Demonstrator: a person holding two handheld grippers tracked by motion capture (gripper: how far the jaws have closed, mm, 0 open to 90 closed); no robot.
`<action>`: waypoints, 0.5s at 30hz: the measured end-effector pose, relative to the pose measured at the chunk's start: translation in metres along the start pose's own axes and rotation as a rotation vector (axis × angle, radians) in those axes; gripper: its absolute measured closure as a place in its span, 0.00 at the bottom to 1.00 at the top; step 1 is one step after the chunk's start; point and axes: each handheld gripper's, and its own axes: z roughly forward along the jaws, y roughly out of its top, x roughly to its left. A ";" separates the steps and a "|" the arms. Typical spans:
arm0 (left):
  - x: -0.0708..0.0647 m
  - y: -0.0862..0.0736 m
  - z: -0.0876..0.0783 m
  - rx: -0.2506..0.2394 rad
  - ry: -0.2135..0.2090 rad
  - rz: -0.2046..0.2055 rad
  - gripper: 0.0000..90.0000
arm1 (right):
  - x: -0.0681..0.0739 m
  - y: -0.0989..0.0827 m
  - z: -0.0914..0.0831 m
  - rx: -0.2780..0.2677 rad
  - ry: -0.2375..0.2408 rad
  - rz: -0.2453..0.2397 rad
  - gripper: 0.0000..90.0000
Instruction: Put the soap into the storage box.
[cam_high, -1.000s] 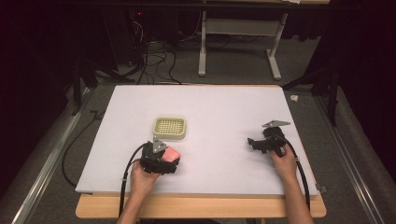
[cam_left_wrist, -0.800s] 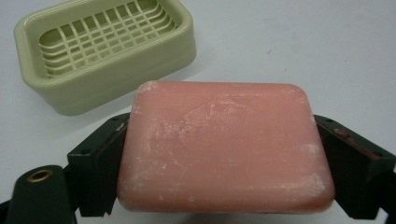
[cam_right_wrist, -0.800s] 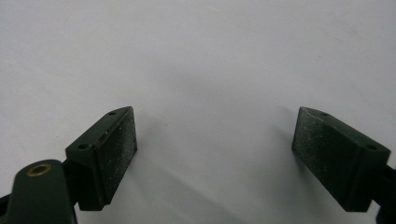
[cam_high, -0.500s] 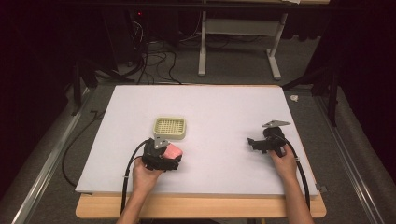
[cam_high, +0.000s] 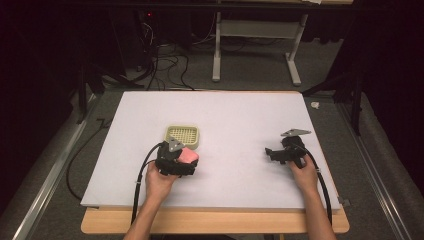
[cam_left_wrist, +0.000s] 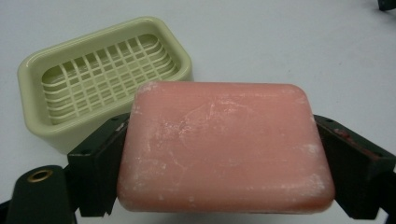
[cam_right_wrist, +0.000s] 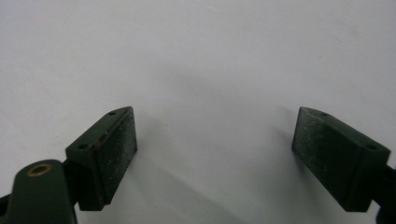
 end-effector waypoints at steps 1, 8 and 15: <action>0.000 0.001 0.001 -0.001 0.004 -0.003 0.15 | 0.000 0.000 0.000 0.000 0.000 0.000 0.16; 0.003 0.010 0.003 0.000 0.022 -0.019 0.15 | 0.000 0.000 0.000 0.000 0.000 0.000 0.16; 0.011 0.019 0.008 0.000 0.042 -0.060 0.15 | 0.000 0.000 0.000 0.000 0.000 0.000 0.16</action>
